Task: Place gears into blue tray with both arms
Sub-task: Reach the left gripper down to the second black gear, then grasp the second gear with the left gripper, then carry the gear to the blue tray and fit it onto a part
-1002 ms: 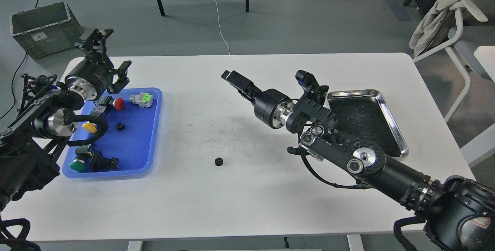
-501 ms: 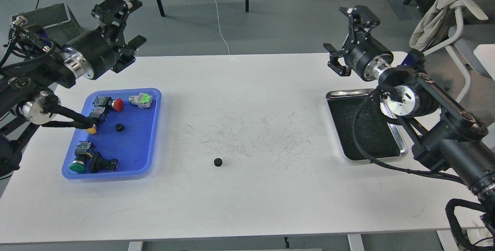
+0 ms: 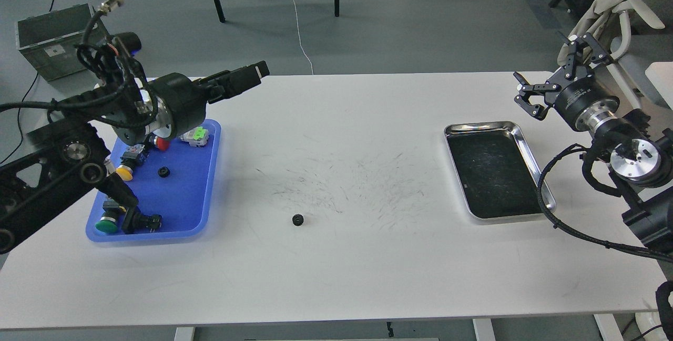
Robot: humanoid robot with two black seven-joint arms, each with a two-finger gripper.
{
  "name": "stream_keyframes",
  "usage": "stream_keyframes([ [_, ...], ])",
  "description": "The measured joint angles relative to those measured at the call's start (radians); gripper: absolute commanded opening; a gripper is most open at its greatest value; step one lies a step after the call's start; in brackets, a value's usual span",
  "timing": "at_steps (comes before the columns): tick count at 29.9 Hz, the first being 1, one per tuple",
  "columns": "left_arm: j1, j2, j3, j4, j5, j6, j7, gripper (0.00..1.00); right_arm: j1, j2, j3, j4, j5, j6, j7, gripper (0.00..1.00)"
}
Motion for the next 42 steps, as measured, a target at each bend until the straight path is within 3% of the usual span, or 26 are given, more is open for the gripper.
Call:
stream_keyframes([
  [9,0.012,-0.097,0.23,-0.019,0.343,0.007,-0.002,0.98,-0.001,0.002,-0.012,0.003,0.0,0.004,0.003,0.99],
  [16,0.037,-0.147,0.374,0.038,0.462,0.039,0.002,0.97,-0.002,0.006,-0.016,0.002,0.0,0.004,0.003,0.99],
  [33,0.139,-0.21,0.395,0.162,0.573,0.069,-0.004,0.9,-0.027,0.013,-0.017,-0.001,-0.001,0.0,0.005,0.99],
  [36,0.148,-0.212,0.394,0.165,0.581,0.069,-0.004,0.81,-0.027,0.013,-0.017,-0.002,-0.002,-0.001,0.005,1.0],
  [40,0.16,-0.212,0.394,0.179,0.601,0.069,-0.005,0.48,-0.028,0.013,-0.017,-0.003,-0.003,-0.001,0.005,1.0],
  [42,0.162,-0.211,0.393,0.183,0.614,0.069,-0.008,0.4,-0.028,0.013,-0.018,-0.003,-0.003,-0.001,0.005,1.0],
])
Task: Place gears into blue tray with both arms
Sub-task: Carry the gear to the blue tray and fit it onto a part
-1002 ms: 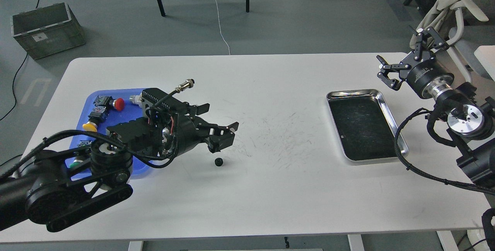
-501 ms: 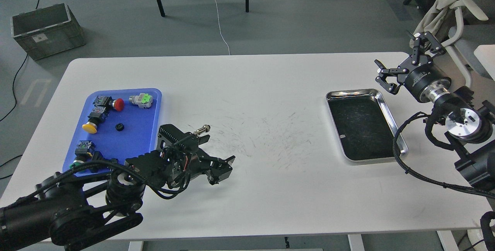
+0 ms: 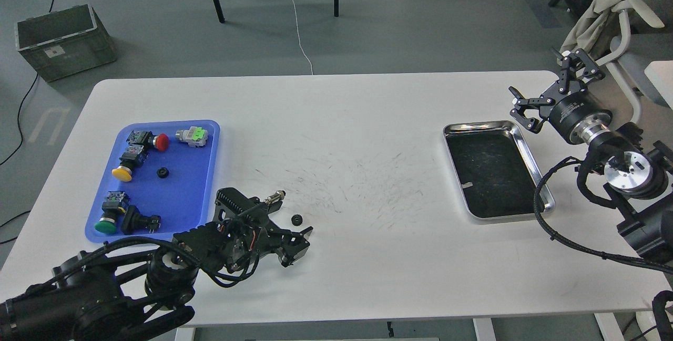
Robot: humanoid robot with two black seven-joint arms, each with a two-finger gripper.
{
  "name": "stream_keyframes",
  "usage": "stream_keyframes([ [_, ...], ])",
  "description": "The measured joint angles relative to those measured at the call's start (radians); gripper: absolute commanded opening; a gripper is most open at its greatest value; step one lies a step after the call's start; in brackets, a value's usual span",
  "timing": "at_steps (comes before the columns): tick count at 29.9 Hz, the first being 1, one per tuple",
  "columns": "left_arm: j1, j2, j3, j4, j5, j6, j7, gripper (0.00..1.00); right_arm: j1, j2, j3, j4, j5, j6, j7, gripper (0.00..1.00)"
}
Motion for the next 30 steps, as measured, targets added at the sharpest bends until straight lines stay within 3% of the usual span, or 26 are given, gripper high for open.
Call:
stream_keyframes([
  [2,0.001,0.001,0.0,0.002,0.008,0.0,-0.005,0.34,0.0,0.0,-0.001,0.0,0.0,0.0,0.0,0.99],
  [5,0.001,0.001,0.0,0.002,0.011,-0.001,-0.011,0.11,0.0,0.0,-0.002,0.001,0.0,0.0,0.0,0.99],
  [7,0.001,0.002,0.0,0.002,0.011,-0.004,-0.013,0.07,0.0,0.0,-0.002,0.001,0.0,0.0,0.0,1.0],
  [17,-0.015,0.041,-0.047,-0.04,-0.008,-0.005,-0.015,0.05,0.0,0.0,-0.002,0.002,0.0,-0.003,0.0,1.0],
  [23,-0.168,0.19,-0.165,-0.156,-0.171,-0.034,-0.007,0.06,0.003,0.0,-0.001,0.005,0.0,-0.004,0.0,1.0],
  [26,-0.251,0.297,-0.183,-0.167,-0.282,-0.042,-0.014,0.06,0.005,0.001,-0.001,0.005,0.0,-0.006,0.0,0.99],
  [30,-0.271,0.439,-0.173,-0.16,-0.413,-0.038,-0.04,0.06,0.006,0.001,0.002,0.006,0.001,-0.006,-0.001,1.0],
])
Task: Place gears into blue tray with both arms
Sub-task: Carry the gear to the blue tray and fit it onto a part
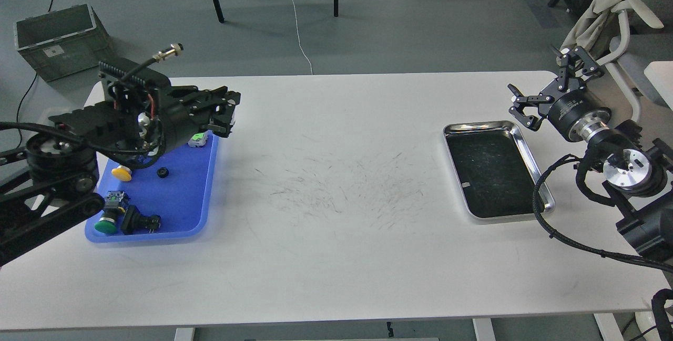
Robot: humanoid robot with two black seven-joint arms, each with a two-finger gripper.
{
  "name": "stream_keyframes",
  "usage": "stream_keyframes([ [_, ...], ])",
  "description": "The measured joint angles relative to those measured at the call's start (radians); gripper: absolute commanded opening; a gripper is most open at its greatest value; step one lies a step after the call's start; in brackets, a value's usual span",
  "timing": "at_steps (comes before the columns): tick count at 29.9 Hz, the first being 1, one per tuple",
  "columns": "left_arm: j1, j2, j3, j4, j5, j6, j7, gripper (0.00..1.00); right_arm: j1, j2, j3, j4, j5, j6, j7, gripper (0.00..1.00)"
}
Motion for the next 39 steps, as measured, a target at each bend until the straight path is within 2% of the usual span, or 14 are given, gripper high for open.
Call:
stream_keyframes([
  [5,0.125,0.087,0.023,0.065,-0.057,0.068,-0.043,0.06,0.0,0.0,0.003,0.0,0.0,0.0,0.0,0.99],
  [11,0.285,0.072,0.017,0.118,-0.057,0.11,-0.056,0.06,0.001,0.0,0.002,0.0,0.0,0.0,0.001,0.99],
  [27,0.324,-0.047,0.02,0.245,-0.04,0.117,-0.056,0.06,0.006,-0.003,0.01,-0.001,0.0,0.001,0.001,0.99],
  [32,0.325,-0.055,0.02,0.259,-0.04,0.117,-0.056,0.12,0.006,-0.006,0.009,0.0,0.0,0.001,0.001,1.0],
  [33,0.325,-0.055,0.02,0.26,-0.04,0.117,-0.056,0.15,0.006,-0.006,0.008,0.0,0.0,0.001,0.001,0.99],
  [34,0.326,-0.056,0.02,0.261,-0.04,0.117,-0.056,0.25,0.006,-0.007,0.009,0.0,0.0,0.001,0.001,0.99],
  [36,0.326,-0.057,0.02,0.263,-0.04,0.117,-0.056,0.57,0.006,-0.008,0.009,0.0,0.0,0.001,0.001,0.99],
  [39,0.326,-0.057,0.017,0.263,-0.041,0.117,-0.056,0.91,0.006,-0.011,0.006,0.002,0.0,0.002,0.0,1.0],
])
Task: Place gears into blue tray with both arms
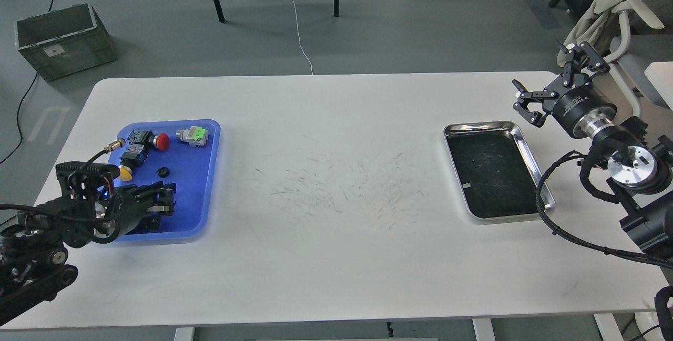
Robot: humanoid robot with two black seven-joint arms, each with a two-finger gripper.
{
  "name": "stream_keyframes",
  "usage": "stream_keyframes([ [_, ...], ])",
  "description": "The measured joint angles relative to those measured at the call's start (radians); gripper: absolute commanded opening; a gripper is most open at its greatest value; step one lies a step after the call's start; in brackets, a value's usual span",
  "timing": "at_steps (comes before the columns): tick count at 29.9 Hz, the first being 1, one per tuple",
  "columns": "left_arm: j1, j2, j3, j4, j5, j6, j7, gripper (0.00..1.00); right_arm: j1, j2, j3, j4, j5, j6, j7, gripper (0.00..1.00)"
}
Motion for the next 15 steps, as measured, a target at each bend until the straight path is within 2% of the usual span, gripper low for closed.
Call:
stream_keyframes([
  [1,0.0,0.0,-0.002,0.0,-0.001,0.0,0.0,0.97,0.0,-0.001,-0.001,0.001,0.0,0.0,0.0,1.0],
  [8,-0.006,0.01,-0.029,-0.001,-0.016,0.0,-0.003,0.98,0.0,-0.002,0.0,0.001,0.0,0.0,0.0,1.0],
  [15,-0.018,0.016,-0.184,-0.023,-0.062,0.0,-0.004,0.98,0.002,0.002,0.003,0.001,0.0,-0.004,-0.001,1.0],
])
